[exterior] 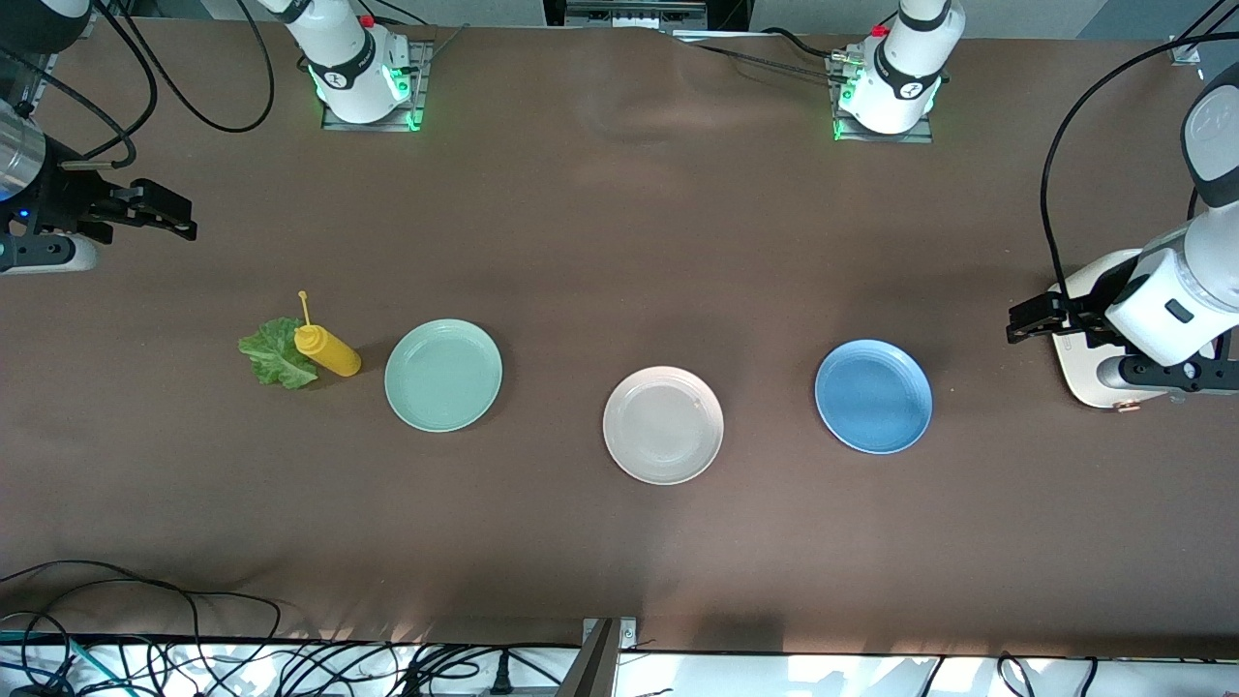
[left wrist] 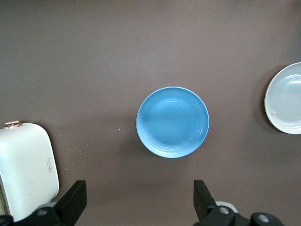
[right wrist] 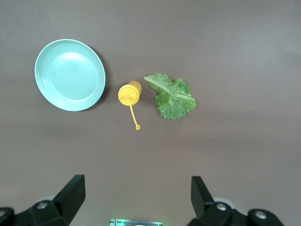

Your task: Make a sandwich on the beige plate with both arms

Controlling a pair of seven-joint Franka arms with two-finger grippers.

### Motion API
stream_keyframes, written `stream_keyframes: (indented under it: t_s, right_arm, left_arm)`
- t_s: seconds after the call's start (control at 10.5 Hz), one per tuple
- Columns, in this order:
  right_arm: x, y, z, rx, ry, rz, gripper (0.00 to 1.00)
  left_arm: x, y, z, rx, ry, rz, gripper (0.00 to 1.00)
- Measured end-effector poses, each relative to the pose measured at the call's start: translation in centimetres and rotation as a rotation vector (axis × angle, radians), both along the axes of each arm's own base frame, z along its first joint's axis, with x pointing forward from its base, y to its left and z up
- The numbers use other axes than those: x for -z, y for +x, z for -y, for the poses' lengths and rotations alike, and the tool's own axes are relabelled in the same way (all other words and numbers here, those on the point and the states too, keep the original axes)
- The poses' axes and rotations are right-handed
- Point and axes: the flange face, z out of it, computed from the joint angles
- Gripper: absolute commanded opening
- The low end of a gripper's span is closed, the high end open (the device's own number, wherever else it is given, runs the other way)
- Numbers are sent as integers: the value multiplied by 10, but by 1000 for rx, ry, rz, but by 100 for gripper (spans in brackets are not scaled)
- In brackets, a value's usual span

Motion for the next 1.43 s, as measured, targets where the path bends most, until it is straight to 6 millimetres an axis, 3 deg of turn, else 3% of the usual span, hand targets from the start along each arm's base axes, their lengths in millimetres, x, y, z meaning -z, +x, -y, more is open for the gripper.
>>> stream_keyframes:
  t_s: [0.77,1.43]
  right_arm:
    - [-1,0,0,0,0,1,100]
    - [-1,0,0,0,0,1,100]
  left_arm:
    - [2,0,-3,-5,0,-6,100]
    - [2,0,-19,-30,2,-6,100]
